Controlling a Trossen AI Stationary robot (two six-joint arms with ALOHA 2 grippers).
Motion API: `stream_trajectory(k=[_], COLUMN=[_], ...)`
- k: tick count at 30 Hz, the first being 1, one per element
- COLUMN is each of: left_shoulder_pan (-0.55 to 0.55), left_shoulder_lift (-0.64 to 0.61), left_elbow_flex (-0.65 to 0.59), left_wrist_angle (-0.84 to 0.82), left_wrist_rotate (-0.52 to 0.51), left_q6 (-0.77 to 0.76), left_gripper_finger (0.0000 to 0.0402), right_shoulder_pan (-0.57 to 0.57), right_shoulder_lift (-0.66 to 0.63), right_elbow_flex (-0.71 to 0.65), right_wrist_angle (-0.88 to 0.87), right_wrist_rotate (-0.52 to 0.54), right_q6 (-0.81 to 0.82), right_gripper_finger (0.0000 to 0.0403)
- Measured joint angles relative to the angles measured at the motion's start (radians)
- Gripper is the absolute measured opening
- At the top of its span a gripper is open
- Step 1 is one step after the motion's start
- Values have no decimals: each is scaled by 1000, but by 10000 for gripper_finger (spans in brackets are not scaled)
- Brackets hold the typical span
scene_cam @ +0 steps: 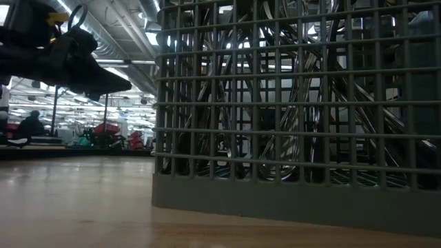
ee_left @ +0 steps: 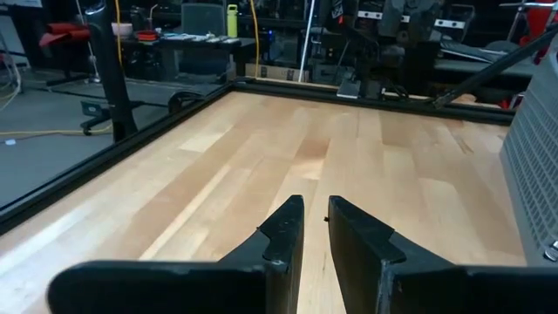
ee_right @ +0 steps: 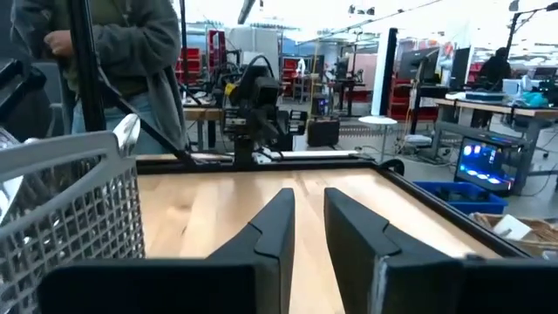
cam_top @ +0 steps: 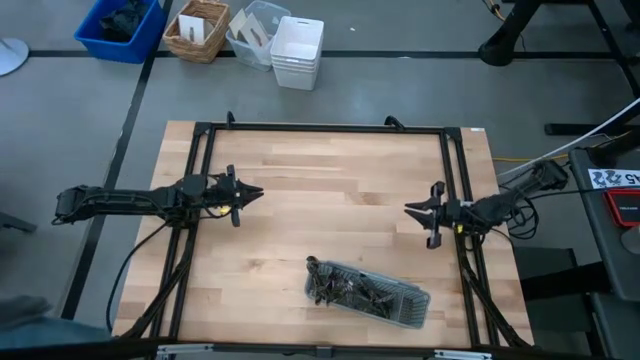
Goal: Sort silverware
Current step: Return to Home Position
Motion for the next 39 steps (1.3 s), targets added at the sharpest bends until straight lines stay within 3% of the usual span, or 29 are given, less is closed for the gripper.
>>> stream_trajectory(k=[9,18,26,39], left_shoulder_pan=[0,0,0,0], left_shoulder_lift=[0,0,0,0], left_elbow_flex=[0,0,-1,-1], left_wrist_angle=[-32,-159,-246,-246], left_wrist_rotate=[-3,-3,-3,-3], left_q6=[-7,-162,-349,-358], left_gripper_finger=[49,49,49,49], right_shoulder_pan=[-229,-365,-384,-384], right_shoulder_lift=[0,0,0,-3], right_elbow_flex=[-1,-2,33,56], right_wrist_angle=[-37,-175,-178,-252], right_wrist_rotate=[-249,-408,-442,-449], right_q6=[5,51,77,58], right_gripper_finger=[69,69,69,69])
